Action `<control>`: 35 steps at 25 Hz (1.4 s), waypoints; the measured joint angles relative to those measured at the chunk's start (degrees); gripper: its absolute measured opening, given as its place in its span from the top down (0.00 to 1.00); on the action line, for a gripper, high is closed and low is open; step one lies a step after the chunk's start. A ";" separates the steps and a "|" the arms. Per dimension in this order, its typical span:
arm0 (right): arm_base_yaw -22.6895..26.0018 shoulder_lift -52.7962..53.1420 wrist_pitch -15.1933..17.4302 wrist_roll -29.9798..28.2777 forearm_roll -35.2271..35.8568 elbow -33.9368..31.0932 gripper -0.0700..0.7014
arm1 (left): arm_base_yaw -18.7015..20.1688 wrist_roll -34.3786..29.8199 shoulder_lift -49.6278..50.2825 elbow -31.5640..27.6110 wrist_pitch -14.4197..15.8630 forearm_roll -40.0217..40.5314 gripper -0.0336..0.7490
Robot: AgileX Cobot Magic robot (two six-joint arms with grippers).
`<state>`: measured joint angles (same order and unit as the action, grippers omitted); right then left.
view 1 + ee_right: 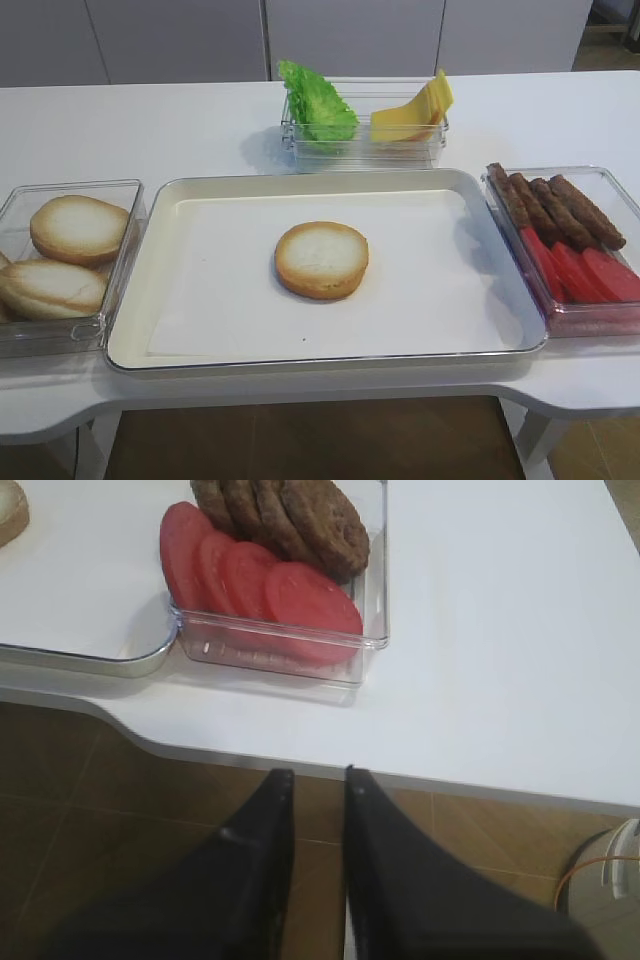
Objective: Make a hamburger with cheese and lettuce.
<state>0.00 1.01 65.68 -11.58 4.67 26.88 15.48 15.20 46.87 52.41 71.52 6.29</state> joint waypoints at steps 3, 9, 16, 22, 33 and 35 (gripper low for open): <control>0.00 0.00 0.00 0.00 0.00 0.00 0.74 | 0.00 0.83 -6.05 -1.76 0.17 2.62 0.36; 0.00 0.00 0.00 0.00 0.00 0.00 0.74 | 0.00 3.96 -15.96 -2.57 0.55 4.07 0.36; 0.00 0.00 0.00 0.00 0.00 0.00 0.74 | 0.00 4.51 -21.97 -3.48 1.06 4.80 0.36; 0.00 0.00 0.00 0.00 0.00 0.00 0.74 | 0.00 3.12 -29.17 -10.08 1.18 2.76 0.36; 0.00 0.00 0.00 0.00 0.00 0.00 0.74 | 0.00 -0.87 -46.47 -18.28 1.76 2.06 0.36; 0.00 0.00 0.00 0.00 0.00 0.00 0.74 | 0.00 -3.18 -47.62 -18.92 1.76 1.42 0.36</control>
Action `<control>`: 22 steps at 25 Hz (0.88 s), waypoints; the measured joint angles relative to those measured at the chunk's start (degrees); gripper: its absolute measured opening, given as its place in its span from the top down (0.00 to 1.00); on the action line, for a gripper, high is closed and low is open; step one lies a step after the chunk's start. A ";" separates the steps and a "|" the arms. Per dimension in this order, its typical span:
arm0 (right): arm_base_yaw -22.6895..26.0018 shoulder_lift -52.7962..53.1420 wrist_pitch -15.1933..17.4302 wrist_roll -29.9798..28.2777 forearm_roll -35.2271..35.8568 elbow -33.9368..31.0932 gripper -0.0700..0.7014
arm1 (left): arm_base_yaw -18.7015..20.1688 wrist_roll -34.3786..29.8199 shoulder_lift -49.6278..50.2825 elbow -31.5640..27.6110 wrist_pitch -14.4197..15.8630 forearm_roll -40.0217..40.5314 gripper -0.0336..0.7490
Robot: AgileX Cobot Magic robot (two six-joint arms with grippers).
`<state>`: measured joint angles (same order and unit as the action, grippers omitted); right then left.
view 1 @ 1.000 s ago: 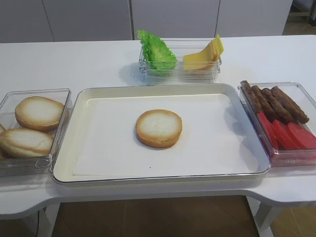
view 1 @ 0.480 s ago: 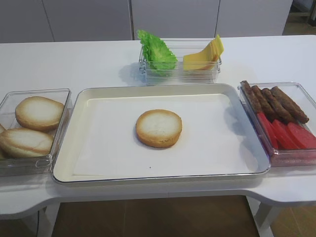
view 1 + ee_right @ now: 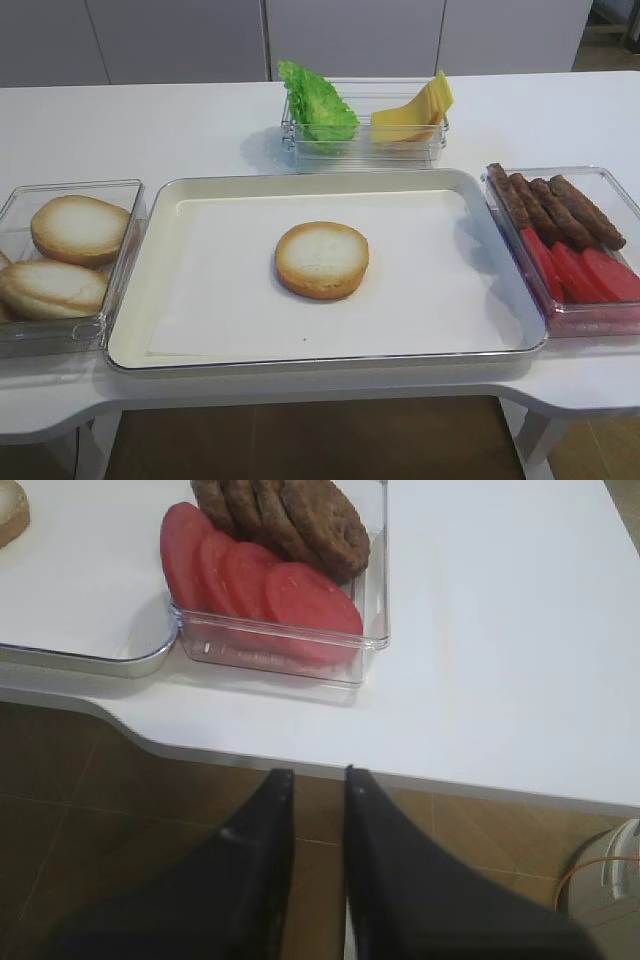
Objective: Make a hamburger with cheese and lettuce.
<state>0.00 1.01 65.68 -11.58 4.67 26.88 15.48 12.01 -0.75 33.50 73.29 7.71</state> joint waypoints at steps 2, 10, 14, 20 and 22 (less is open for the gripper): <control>0.00 0.00 0.00 0.00 0.00 0.00 0.74 | 0.00 -2.20 -0.25 -1.11 0.00 -1.63 0.36; 0.00 0.00 0.00 0.00 0.00 0.00 0.74 | 0.00 -9.57 -0.35 -3.47 -1.33 -6.68 0.36; 0.00 0.00 0.00 0.00 0.00 0.00 0.74 | 0.00 -10.19 -0.35 -4.53 -3.63 -6.57 0.36; 0.00 0.00 0.00 0.00 0.00 0.00 0.74 | 0.00 -9.83 -0.35 -5.68 -5.07 -6.57 0.36; 0.00 0.00 0.00 0.00 0.00 0.00 0.74 | 0.00 -9.79 -0.35 -5.68 -5.17 -6.57 0.37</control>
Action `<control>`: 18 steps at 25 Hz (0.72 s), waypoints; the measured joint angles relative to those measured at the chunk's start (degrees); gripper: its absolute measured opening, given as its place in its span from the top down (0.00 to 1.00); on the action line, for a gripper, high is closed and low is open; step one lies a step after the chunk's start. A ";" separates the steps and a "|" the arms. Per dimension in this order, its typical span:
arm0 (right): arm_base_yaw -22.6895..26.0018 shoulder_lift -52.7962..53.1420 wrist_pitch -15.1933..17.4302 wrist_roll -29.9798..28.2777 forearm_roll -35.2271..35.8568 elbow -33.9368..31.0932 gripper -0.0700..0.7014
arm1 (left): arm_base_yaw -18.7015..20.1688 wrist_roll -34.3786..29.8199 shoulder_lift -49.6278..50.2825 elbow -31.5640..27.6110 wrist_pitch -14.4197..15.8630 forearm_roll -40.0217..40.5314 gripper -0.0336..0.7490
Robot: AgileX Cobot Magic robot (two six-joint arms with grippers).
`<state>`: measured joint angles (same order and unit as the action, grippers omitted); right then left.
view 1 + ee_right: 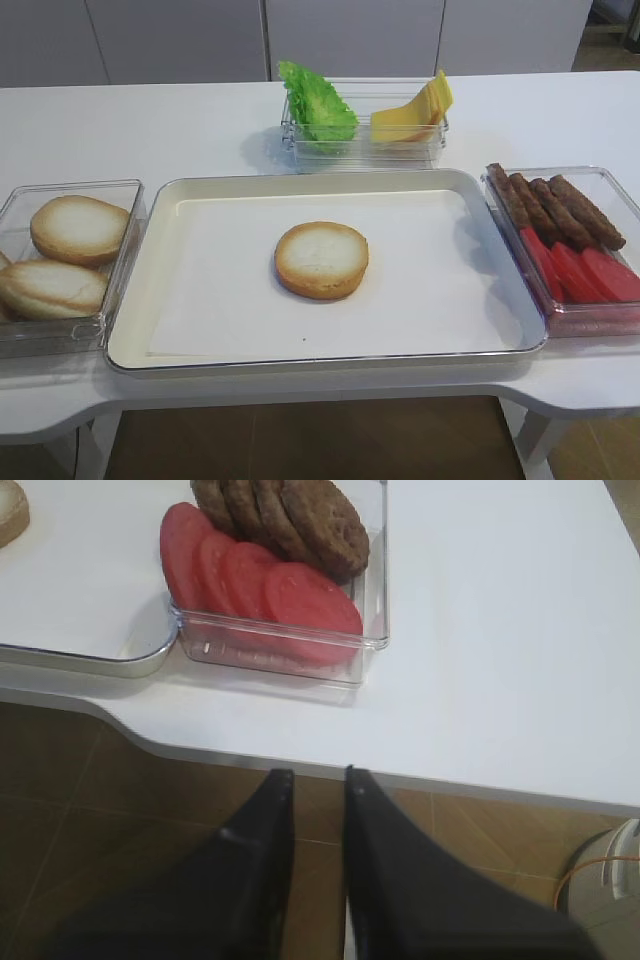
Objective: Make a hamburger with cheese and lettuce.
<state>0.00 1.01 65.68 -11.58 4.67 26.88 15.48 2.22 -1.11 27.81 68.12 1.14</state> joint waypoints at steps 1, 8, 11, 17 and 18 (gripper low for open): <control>0.00 0.00 0.00 0.00 0.00 0.00 0.74 | 0.00 0.12 0.00 0.00 0.00 0.00 0.37; 0.00 0.00 0.00 0.00 0.00 0.00 0.74 | -0.11 0.12 0.00 0.00 0.00 0.00 0.37; 0.00 0.00 0.00 0.00 0.00 0.00 0.74 | -1.30 0.12 0.00 0.00 0.00 0.00 0.37; 0.00 0.00 0.00 0.00 0.00 0.00 0.74 | -5.93 0.17 0.00 0.00 0.00 0.00 0.37; 0.00 0.00 0.00 0.00 0.00 0.00 0.74 | -6.77 0.17 0.00 0.00 0.00 0.00 0.37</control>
